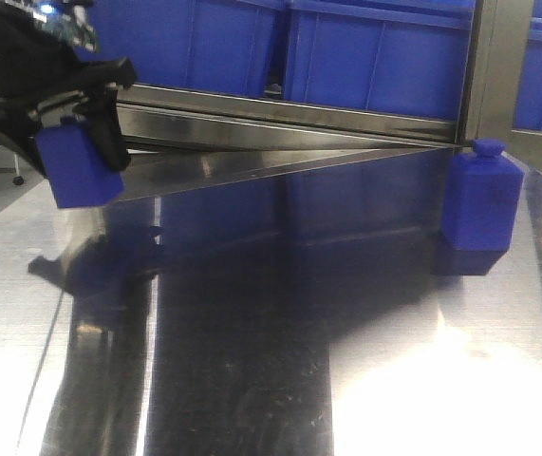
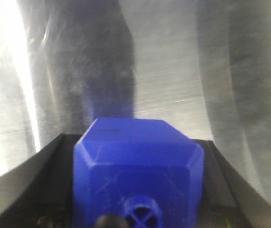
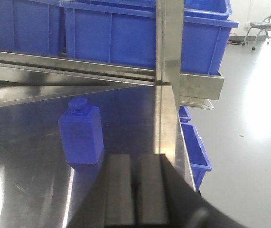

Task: Pick and sort blue part to right shelf

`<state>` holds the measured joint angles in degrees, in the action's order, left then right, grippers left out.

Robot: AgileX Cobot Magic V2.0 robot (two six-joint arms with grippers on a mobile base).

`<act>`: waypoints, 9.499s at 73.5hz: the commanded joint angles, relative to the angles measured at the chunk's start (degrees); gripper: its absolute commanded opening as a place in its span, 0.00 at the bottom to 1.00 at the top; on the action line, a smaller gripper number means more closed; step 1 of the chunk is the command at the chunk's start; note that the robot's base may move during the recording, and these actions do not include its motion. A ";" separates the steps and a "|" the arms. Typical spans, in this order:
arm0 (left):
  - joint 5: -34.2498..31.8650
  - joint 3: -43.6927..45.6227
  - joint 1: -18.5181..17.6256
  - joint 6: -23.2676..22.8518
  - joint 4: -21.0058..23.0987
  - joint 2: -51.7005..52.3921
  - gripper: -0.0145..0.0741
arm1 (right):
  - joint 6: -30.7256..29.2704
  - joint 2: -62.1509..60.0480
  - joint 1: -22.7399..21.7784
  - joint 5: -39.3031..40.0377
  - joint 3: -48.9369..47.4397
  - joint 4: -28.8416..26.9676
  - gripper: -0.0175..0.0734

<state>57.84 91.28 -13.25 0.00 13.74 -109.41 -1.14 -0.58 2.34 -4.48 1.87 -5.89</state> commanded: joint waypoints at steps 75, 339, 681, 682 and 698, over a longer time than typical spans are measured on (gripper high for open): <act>-32.96 -44.20 -0.35 6.39 -5.71 63.57 0.52 | -0.11 -1.19 -0.23 0.37 -5.09 -2.50 0.27; -31.48 -56.32 9.50 5.29 -11.64 108.71 0.52 | 2.98 45.02 8.88 -26.33 -42.69 5.38 0.43; -31.48 -56.32 9.50 5.29 -11.54 108.71 0.52 | 2.98 3.84 8.88 -28.56 -38.97 6.45 0.43; -31.48 -56.32 9.50 5.29 -11.54 108.71 0.52 | 2.98 3.84 8.88 -28.56 -38.97 6.45 0.43; -31.48 -56.32 9.50 5.29 -11.54 108.71 0.52 | 2.98 3.84 8.88 -28.56 -38.97 6.45 0.43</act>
<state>31.28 33.23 -3.77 5.87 1.90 0.26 1.91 2.19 11.34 -38.33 -35.40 0.00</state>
